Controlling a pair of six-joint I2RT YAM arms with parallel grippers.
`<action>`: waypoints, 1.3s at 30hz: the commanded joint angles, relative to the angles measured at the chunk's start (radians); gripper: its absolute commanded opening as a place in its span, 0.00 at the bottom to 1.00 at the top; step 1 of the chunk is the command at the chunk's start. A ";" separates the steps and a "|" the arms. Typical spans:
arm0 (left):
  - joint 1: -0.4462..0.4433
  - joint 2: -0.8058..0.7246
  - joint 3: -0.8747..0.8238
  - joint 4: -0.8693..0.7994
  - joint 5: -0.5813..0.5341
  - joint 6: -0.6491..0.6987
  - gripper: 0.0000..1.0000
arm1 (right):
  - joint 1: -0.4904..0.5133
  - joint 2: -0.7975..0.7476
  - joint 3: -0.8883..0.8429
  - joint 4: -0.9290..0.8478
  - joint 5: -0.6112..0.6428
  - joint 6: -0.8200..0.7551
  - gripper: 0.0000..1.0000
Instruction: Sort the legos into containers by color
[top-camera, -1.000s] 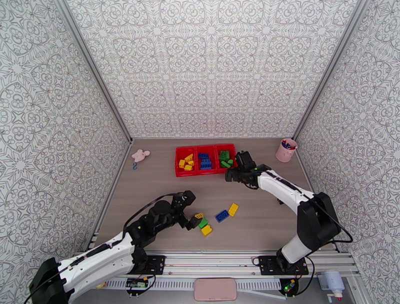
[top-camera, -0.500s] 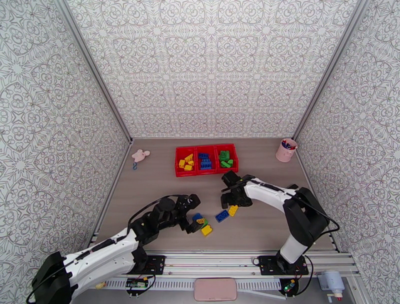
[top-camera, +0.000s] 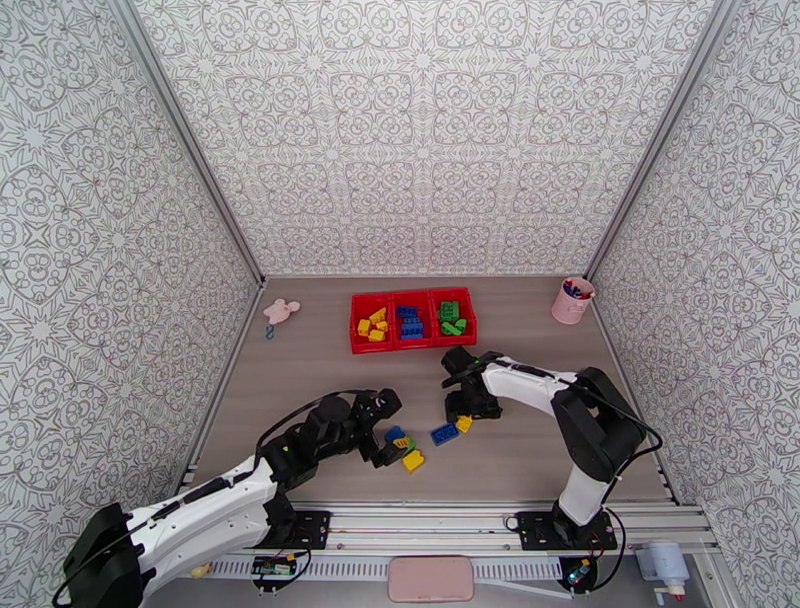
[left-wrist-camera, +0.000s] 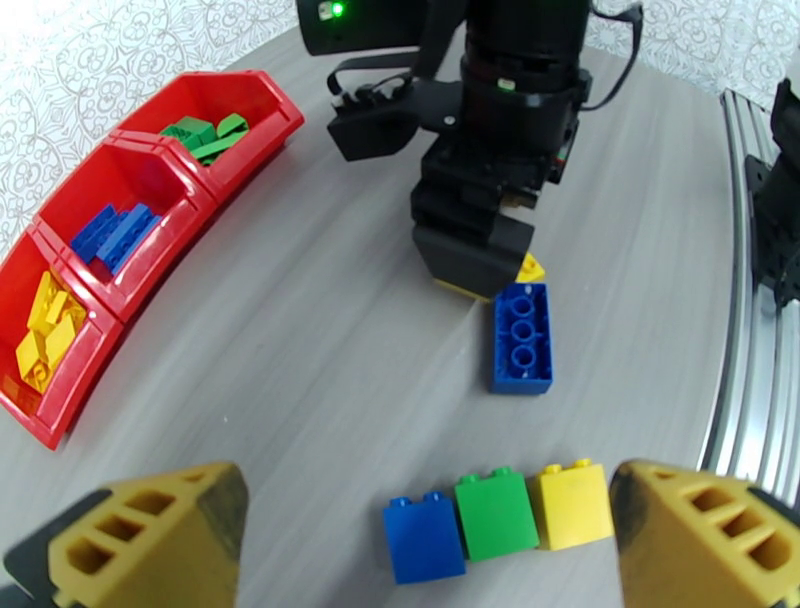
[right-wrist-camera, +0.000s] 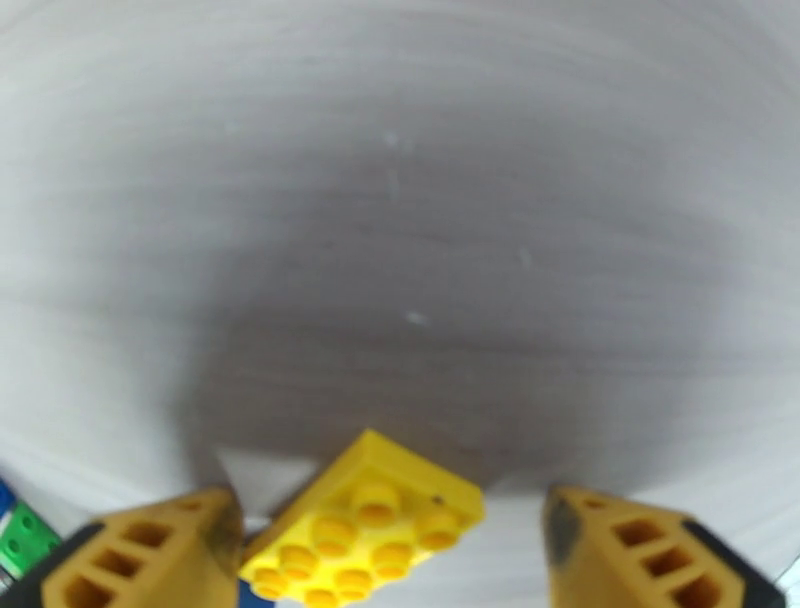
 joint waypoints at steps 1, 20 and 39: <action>-0.005 0.009 0.012 -0.004 0.010 0.005 1.00 | -0.009 -0.020 -0.041 -0.044 0.000 0.017 0.73; -0.005 0.024 0.014 0.018 0.009 0.006 1.00 | -0.024 -0.094 -0.086 0.008 -0.014 0.024 0.37; -0.005 -0.083 -0.011 -0.038 -0.087 -0.047 1.00 | 0.001 0.056 0.386 0.327 -0.078 -0.263 0.37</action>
